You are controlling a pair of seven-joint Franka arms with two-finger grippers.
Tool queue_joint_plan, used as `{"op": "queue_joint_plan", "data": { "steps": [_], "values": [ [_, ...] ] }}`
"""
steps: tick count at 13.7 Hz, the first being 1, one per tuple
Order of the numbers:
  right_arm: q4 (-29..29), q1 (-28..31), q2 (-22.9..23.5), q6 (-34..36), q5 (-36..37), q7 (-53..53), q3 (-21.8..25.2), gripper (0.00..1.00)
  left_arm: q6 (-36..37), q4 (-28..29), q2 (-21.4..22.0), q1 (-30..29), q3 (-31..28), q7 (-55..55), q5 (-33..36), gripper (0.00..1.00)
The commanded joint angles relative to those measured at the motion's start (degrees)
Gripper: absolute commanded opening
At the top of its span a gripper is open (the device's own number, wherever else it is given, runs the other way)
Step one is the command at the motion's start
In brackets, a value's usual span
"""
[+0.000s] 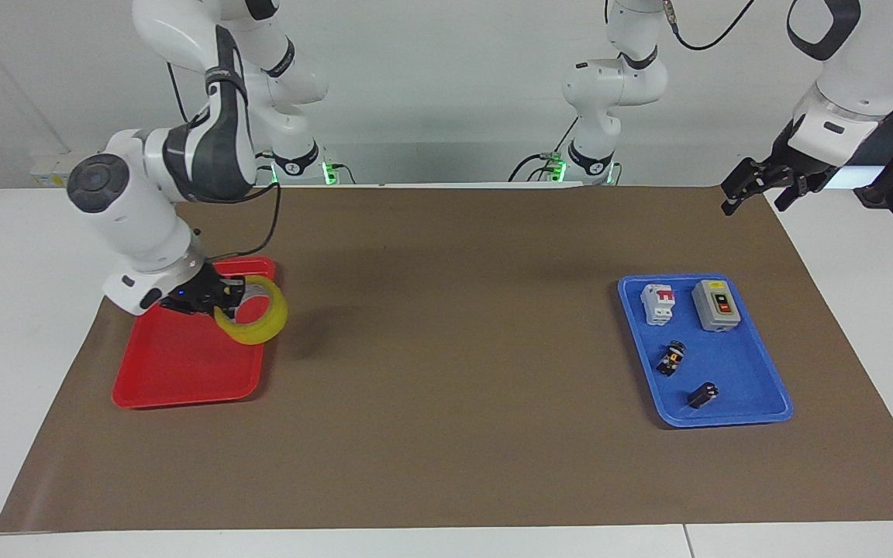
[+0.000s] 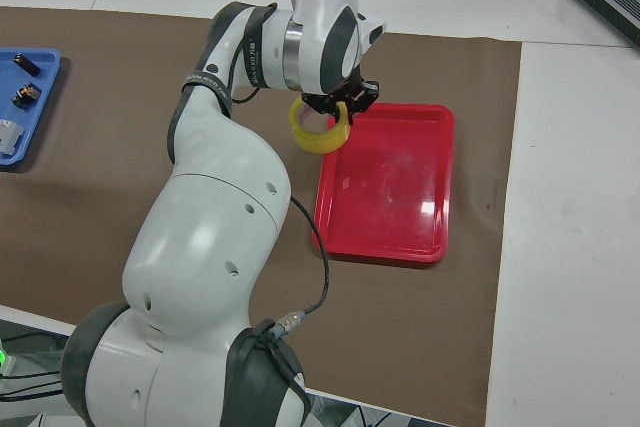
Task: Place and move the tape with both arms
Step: 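Carry the tape with the right gripper and lower it into the red tray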
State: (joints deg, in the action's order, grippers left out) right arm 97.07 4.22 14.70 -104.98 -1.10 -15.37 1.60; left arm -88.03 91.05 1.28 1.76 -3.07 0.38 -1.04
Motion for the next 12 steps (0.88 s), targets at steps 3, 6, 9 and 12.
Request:
{"op": "queue_joint_plan", "data": {
  "steps": [3, 6, 9, 12],
  "values": [
    [11.0, 8.7, -3.1, -10.6, 0.1, -8.7, -0.9, 0.00, 0.4, 0.9, 1.2, -0.3, 0.2, 0.6, 1.2, 1.00],
    [20.1, 9.5, -5.5, -19.5, 0.0, -9.3, -0.8, 0.00, 0.4, 0.9, 1.1, -0.3, 0.2, 0.6, 1.2, 1.00],
    [26.0, 9.4, -7.0, -25.4, 0.1, -9.3, -0.8, 0.00, 0.4, 0.9, 1.2, -0.3, 0.2, 0.6, 1.2, 1.00],
    [25.4, 9.5, -4.1, -26.3, 0.0, -9.1, -0.8, 0.00, 0.4, 0.9, 1.2, -0.3, 0.2, 0.6, 1.2, 1.00]
  ]
}}
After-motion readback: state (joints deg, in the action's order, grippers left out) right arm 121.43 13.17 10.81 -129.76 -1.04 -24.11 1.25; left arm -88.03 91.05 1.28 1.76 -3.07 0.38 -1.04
